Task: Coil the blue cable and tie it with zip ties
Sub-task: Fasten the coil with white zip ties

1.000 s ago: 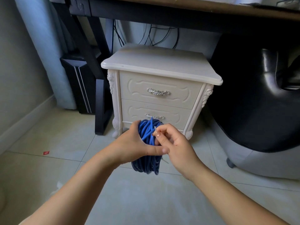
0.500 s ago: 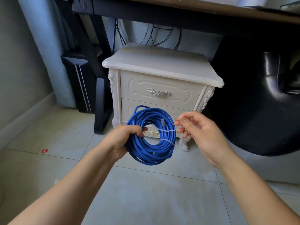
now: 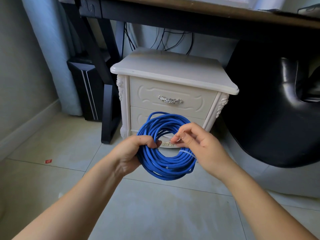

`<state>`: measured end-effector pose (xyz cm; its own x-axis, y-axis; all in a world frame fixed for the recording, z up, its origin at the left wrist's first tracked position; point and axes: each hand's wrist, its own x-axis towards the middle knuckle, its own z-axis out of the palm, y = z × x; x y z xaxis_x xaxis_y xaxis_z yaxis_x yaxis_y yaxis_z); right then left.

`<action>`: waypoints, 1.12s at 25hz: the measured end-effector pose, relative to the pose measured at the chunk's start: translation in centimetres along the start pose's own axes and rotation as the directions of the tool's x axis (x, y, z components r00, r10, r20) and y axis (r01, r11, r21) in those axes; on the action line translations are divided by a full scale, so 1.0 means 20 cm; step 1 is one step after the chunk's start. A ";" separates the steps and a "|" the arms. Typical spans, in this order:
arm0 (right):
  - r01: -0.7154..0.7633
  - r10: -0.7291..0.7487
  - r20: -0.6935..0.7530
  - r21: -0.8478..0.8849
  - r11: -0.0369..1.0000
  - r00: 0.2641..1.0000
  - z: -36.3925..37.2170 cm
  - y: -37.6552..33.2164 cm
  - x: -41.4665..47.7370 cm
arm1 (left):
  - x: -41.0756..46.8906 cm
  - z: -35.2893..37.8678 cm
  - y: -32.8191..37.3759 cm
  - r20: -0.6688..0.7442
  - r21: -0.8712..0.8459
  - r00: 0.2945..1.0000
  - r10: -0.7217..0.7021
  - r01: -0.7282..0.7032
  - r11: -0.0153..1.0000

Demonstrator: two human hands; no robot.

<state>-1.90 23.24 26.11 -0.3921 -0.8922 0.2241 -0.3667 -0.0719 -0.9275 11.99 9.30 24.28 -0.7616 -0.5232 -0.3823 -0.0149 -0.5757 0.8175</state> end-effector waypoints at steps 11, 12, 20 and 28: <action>0.103 -0.138 -0.124 -0.254 0.962 0.983 0.05 0.02 -0.03 | -0.08 0.04 -0.01 0.061 0.455 0.961 0.270 -0.267 0.849; 0.148 -0.213 -0.150 -0.354 0.923 0.966 0.05 0.02 -0.03 | -0.09 0.04 -0.01 0.071 0.474 0.956 0.285 -0.283 0.834; 0.053 -0.076 -0.135 -0.163 0.985 0.988 0.04 -0.10 -0.02 | -0.12 0.04 -0.02 0.218 0.580 0.925 0.310 -0.379 0.721; -0.195 0.202 -0.149 0.058 0.979 0.968 0.06 -0.10 0.00 | -0.09 0.03 -0.06 0.273 0.587 0.903 0.332 -0.429 0.687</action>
<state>-0.19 22.94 27.62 -0.5790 -0.8119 0.0743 -0.2335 0.0778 -0.9692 12.99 11.40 24.31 -0.8693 -0.4923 0.0435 -0.0631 0.1979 0.9782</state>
